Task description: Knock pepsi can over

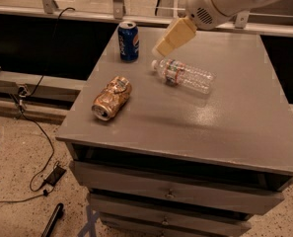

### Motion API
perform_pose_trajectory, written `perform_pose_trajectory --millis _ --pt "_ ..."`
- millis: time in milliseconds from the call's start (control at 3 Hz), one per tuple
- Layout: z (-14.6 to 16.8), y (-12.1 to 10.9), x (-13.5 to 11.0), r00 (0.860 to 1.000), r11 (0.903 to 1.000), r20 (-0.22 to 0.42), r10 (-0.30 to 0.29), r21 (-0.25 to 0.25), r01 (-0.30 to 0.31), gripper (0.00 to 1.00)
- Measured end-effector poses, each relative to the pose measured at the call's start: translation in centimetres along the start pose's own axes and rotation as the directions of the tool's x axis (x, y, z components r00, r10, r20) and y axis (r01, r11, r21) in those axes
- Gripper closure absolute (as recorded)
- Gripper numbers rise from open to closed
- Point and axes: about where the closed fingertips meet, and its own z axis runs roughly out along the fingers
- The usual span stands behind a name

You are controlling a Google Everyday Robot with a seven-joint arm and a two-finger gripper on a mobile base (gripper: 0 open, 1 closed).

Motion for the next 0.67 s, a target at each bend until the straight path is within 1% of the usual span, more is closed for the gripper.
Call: perform_pose_trajectory --millis 333,667 --pt "2.5 -1.9 0.4 0.999 0.9997 0.039 0.018 0.013 -0.019 0.00" --pt "6.0 -5.0 -0.4 0.990 0.9981 0.138 0.041 0.039 -0.047 0.00"
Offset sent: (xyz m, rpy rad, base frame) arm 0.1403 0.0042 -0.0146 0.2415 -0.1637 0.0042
